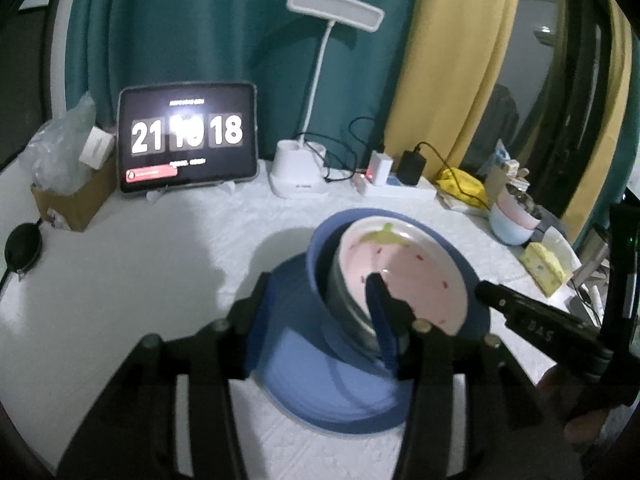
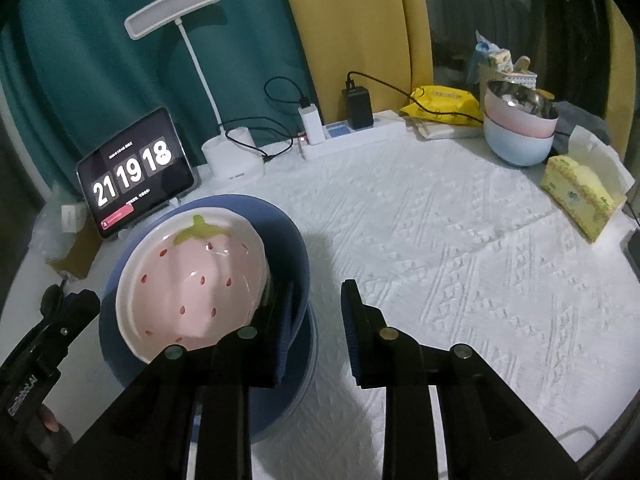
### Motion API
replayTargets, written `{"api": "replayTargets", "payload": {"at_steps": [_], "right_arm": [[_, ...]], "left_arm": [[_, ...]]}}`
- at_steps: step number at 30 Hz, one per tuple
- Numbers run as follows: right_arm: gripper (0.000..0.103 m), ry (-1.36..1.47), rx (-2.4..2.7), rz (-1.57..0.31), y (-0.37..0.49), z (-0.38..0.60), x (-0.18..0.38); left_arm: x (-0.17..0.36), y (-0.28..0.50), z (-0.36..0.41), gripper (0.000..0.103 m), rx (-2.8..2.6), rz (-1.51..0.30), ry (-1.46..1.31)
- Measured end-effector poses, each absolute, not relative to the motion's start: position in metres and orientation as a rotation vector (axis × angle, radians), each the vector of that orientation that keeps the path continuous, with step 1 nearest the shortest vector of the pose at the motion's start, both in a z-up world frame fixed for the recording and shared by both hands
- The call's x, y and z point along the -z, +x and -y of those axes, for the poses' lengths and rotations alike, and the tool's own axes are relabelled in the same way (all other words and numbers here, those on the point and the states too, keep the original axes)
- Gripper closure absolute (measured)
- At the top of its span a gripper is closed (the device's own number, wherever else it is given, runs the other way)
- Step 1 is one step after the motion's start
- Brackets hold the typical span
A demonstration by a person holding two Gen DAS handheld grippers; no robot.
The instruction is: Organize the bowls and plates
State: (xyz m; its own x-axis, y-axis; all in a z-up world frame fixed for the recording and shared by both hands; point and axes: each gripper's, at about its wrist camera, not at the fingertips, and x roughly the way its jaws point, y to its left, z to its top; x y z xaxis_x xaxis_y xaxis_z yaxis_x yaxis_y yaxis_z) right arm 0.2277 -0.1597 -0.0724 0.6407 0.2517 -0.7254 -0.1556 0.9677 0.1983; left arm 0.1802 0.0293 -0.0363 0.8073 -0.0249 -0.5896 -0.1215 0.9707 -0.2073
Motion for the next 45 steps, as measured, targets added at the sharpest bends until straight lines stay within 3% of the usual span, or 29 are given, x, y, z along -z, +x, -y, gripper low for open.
{"api": "replayTargets", "payload": {"at_steps": [3, 5, 6, 30, 37, 45], "right_arm": [[0.077, 0.12, -0.233, -0.833, 0.221, 0.162, 0.069], [0.077, 0.118, -0.232, -0.826, 0.216, 0.163, 0.066], [0.077, 0.117, -0.232, -0.821, 0.214, 0.164, 0.065], [0.077, 0.093, -0.193, -0.692, 0.145, 0.209, 0.019], [0.077, 0.094, -0.19, -0.644, 0.124, 0.225, 0.005], [0.076, 0.068, -0.191, -0.589, 0.102, 0.231, -0.016]], "left_arm": [[0.031, 0.173, -0.024, 0.053, -0.038, -0.615, -0.226], [0.028, 0.168, -0.021, 0.041, -0.031, -0.605, -0.221], [0.026, 0.165, -0.019, 0.039, -0.025, -0.597, -0.219], [-0.014, 0.102, 0.033, 0.033, 0.061, -0.478, -0.113], [-0.029, 0.079, 0.047, 0.016, 0.069, -0.439, -0.073], [-0.046, 0.061, 0.054, 0.013, 0.064, -0.393, -0.056]]}}
